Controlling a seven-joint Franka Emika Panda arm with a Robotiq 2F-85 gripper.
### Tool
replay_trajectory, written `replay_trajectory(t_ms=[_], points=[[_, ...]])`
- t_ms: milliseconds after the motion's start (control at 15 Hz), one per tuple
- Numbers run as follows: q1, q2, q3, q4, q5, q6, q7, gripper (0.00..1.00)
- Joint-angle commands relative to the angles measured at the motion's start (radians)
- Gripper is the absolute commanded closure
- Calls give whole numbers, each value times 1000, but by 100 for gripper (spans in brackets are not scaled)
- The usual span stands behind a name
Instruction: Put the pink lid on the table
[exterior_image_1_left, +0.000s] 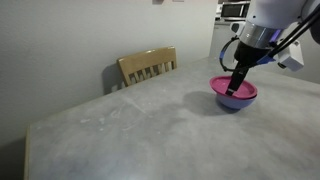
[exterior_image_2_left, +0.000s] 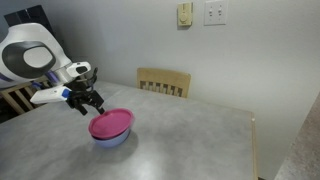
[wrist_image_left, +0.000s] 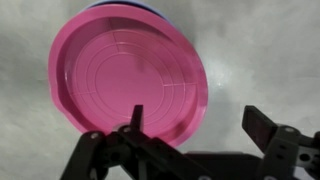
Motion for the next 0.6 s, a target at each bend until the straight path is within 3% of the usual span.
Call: replay_trajectory(t_ms=[0, 267, 533], points=[[19, 80, -9, 46, -4, -17, -41, 0], [80, 116, -88, 102, -142, -84, 59, 0], [90, 135, -97, 140, -181, -116, 89, 0]])
